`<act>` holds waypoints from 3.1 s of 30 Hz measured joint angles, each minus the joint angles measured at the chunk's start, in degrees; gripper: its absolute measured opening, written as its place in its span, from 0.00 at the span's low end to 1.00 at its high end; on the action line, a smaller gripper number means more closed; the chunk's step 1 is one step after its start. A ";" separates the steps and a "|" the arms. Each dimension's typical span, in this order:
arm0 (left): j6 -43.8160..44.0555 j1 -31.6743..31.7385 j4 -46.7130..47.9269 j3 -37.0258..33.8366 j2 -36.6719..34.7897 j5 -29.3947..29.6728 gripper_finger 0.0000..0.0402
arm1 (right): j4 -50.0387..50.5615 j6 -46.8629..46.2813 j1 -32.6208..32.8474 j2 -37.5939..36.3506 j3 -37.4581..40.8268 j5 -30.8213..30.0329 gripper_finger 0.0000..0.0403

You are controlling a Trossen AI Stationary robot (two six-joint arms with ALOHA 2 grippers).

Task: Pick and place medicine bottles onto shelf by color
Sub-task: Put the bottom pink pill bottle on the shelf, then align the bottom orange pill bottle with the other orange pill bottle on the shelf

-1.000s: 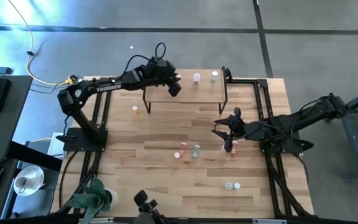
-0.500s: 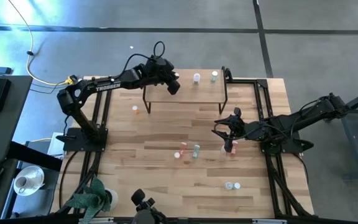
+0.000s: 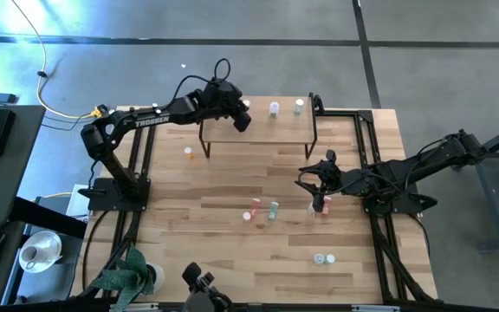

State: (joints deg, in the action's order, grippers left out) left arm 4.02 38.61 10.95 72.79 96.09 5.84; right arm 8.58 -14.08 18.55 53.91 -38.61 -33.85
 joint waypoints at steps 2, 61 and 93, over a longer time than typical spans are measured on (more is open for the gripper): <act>0.34 0.00 -0.62 0.00 -0.06 -0.01 0.43 | 0.03 0.02 0.00 0.00 0.02 -0.01 0.48; 0.38 -24.93 -11.63 -21.73 -21.58 -0.64 0.46 | 0.55 -0.44 0.00 0.13 0.02 2.85 0.48; 7.81 -39.87 -27.40 -37.46 -25.76 3.82 0.46 | -17.03 7.03 1.88 23.62 0.04 16.40 0.48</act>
State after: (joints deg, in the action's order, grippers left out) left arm 11.84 -1.26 -16.44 35.33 70.32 9.66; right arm -8.45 -7.05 20.43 77.53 -38.57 -17.45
